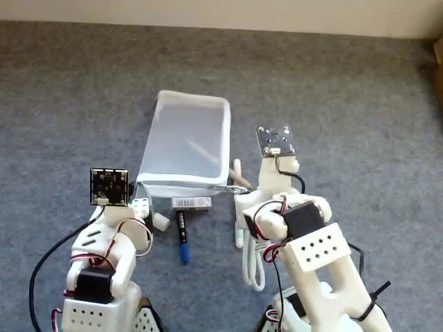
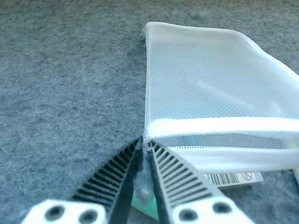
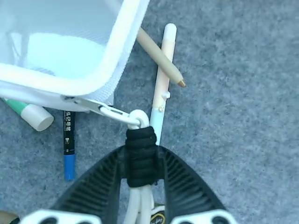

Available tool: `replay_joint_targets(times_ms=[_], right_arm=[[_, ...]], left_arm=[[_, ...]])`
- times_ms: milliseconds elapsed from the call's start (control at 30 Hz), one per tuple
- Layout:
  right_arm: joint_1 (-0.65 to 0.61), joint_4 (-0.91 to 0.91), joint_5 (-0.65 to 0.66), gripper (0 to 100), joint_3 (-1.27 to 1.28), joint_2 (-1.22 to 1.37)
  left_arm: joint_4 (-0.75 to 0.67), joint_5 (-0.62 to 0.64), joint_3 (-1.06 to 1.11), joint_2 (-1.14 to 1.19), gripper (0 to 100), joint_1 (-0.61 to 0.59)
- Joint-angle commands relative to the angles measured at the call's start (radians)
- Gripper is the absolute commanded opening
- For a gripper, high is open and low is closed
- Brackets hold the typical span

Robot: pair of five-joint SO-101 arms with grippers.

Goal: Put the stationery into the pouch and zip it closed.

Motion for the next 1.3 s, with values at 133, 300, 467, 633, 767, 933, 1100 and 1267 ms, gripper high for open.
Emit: replay_joint_targets(times_ms=[133,300,467,633,767,933,1100,1267], right_arm=[[0.025,0.044,0.009,0.3,-0.065,-0.031],[0.021,0.045,0.009,0.3,-0.081,-0.031],[0.018,0.061,0.009,0.3,-0.130,-0.031],[0.016,0.061,0.009,0.3,-0.125,-0.031],[-0.001,0.068,0.009,0.3,-0.125,-0.031],[-0.101,0.168,0.008,0.3,-0.159,-0.035],[-0.116,0.180,0.005,0.3,-0.185,-0.122],[-0.119,0.180,0.008,0.3,-0.185,-0.232]], left_arm=[[-0.021,-0.002,-0.005,-0.008,1,-0.027],[-0.021,-0.002,-0.005,-0.008,1,-0.027],[-0.028,-0.025,-0.002,-0.008,3,-0.022],[-0.023,-0.021,0.002,-0.008,18,-0.021],[-0.048,0.029,0.038,-0.008,28,-0.021],[-0.146,0.031,0.084,-0.008,27,-0.021],[-0.198,0.028,0.116,-0.008,23,-0.021],[-0.198,-0.014,0.119,-0.008,18,-0.019]])
